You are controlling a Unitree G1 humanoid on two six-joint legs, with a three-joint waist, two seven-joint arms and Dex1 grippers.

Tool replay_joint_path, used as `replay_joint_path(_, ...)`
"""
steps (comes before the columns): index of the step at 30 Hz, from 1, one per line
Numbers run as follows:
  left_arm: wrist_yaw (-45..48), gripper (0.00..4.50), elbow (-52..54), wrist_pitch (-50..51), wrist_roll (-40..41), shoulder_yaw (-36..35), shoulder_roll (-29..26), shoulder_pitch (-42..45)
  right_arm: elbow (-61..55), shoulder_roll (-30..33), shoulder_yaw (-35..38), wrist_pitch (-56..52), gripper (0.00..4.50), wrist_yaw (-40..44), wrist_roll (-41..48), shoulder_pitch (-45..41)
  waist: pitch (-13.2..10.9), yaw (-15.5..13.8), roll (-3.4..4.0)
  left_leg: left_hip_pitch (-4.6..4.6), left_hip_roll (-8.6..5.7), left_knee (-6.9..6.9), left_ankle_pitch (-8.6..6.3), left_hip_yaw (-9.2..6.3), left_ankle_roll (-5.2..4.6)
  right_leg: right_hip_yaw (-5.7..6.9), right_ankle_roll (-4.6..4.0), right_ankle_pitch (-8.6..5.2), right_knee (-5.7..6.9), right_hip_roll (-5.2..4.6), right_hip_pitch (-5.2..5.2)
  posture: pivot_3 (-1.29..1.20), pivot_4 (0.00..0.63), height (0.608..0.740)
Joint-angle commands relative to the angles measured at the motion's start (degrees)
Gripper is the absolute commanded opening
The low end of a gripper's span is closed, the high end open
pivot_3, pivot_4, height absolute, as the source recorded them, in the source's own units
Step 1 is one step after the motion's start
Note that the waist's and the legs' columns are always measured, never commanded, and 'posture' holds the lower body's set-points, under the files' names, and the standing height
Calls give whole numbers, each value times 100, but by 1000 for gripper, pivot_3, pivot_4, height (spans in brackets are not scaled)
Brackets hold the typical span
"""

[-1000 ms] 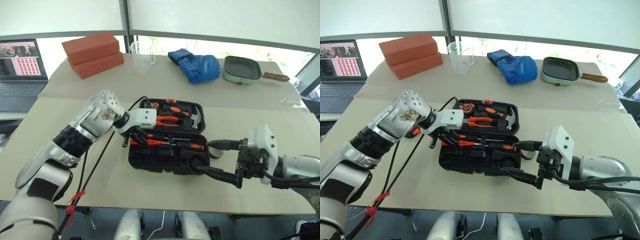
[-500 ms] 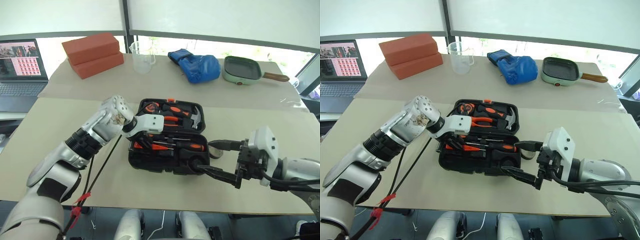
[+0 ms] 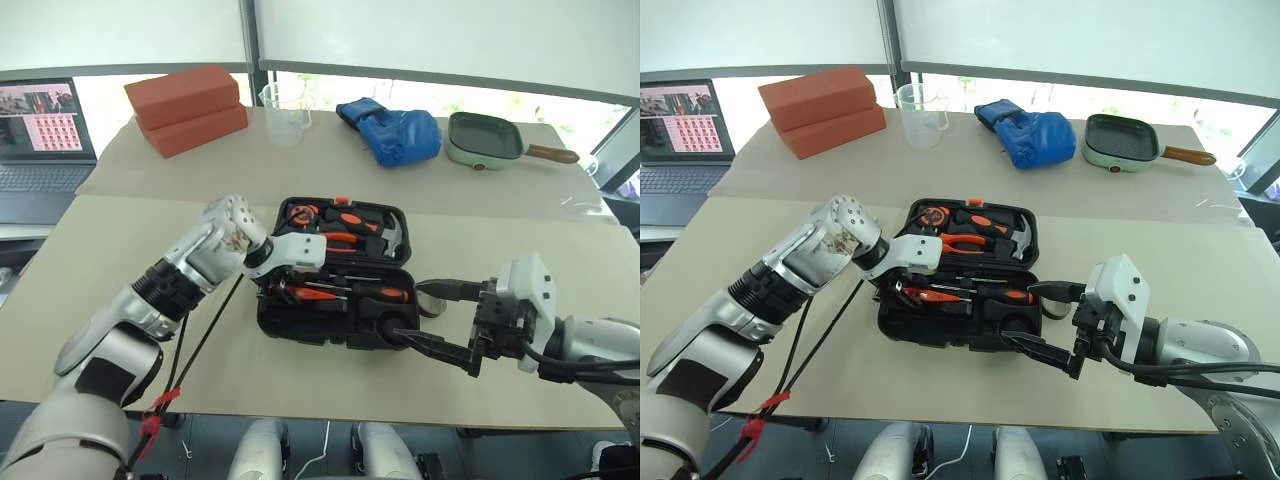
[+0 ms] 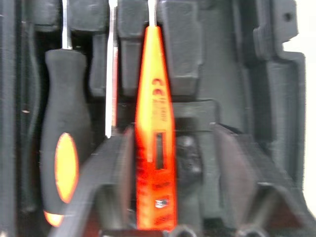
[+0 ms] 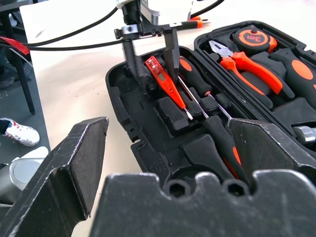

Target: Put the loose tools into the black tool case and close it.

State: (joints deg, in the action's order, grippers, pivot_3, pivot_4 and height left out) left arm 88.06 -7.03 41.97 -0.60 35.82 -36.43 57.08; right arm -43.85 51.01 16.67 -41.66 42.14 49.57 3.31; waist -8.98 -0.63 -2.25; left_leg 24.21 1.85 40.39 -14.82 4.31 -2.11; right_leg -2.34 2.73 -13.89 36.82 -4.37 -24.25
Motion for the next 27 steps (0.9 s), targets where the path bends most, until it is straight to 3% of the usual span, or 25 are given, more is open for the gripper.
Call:
replay_joint_path(1, 254, 3552, 208, 389, 686, -902, -316, 121, -97, -8, 157, 140, 4500, 61, 25, 51, 0, 10, 0, 1, 0, 0, 0, 0, 0, 0, 0, 0, 1, 0, -2, 0, 150, 738)
replay_joint_path(5, 70, 3552, 231, 158, 1055, -1484, -495, -190, -59, 24, 253, 134, 4500, 125, 47, 110, 1, 24, 2, -1, 3, -1, 0, -2, 0, 0, -1, 0, 2, 1, -2, 0, 150, 738)
replay_joint_path(7, -296, 3552, 234, -419, 1291, -2033, -306, -603, -40, 42, 278, 125, 4500, 151, 56, 116, 2, 11, 3, -3, 0, 0, 0, -2, 0, 0, 0, 0, 2, -1, 1, 0, 150, 738)
replay_joint_path(10, -704, 2847, 353, -1158, 1460, -2487, -42, -1192, -9, 53, 273, 109, 4500, 166, 56, 85, 2, -10, 3, -3, 2, 2, 0, -5, 0, 2, 1, 0, 0, -5, 5, 0, 150, 738)
replay_joint_path(18, -1518, 42, 40, -2264, 1529, -2879, 535, -2037, 127, 36, 212, -34, 4500, 86, 251, -198, 2, -6, 3, -2, -1, 6, 0, -7, 0, 2, 2, 2, 3, -5, 8, 0, 150, 738)
replay_joint_path(27, -1702, 42, -60, -2576, 1304, -2597, 549, -2244, 255, 82, 143, -96, 4500, 112, 296, -366, 3, -24, 4, -4, -2, 6, 0, -7, 0, 2, 3, 3, 3, -6, 10, 0, 150, 738)
